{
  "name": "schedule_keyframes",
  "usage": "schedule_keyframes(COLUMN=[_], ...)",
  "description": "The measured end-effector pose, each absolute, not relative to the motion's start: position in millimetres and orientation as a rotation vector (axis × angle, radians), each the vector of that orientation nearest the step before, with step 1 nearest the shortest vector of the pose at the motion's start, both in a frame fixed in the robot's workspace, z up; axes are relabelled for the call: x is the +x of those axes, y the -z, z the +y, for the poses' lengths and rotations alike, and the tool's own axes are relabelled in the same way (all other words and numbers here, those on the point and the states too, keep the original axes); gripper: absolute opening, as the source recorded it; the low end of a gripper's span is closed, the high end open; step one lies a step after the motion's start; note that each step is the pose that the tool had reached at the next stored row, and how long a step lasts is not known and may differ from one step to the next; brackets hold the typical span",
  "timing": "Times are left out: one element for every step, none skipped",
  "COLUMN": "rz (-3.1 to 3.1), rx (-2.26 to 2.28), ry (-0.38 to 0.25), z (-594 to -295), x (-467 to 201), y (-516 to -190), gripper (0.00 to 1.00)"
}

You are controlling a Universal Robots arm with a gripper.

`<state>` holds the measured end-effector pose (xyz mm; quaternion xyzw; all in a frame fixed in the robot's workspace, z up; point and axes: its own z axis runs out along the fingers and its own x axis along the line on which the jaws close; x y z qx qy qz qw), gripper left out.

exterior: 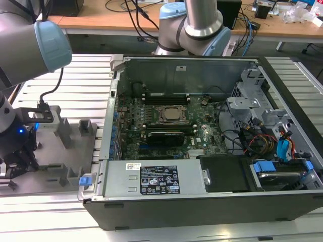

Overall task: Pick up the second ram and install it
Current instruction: 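Pick up the second ram and move it above second insertion slot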

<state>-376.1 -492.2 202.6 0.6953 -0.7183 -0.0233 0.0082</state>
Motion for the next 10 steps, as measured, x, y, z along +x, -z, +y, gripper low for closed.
schedule_keyframes(rz=[-2.245, -2.245, -2.245, -2.245, -2.245, -2.245, -2.245, -2.245, -2.245, -2.245], rx=[2.173, 2.173, 2.173, 2.173, 2.173, 2.173, 2.173, 2.173, 2.173, 2.173], ry=[0.073, 0.073, 0.073, 0.073, 0.073, 0.073, 0.073, 0.073, 0.073, 0.073], z=[-492.2, -492.2, -492.2, -492.2, -492.2, -492.2, -492.2, -492.2, -492.2, -492.2], x=[-376.1, -376.1, -376.2, -376.2, -376.2, -376.3, -376.3, -376.3, -376.3, -376.4], y=[-202.6, -202.6, -202.6, -202.6, -202.6, -202.6, -202.6, -202.6, -202.6, -202.8], gripper=[0.13, 0.13, 0.13, 0.13, 0.13, 0.13, 0.13, 0.13, 0.13, 0.13])
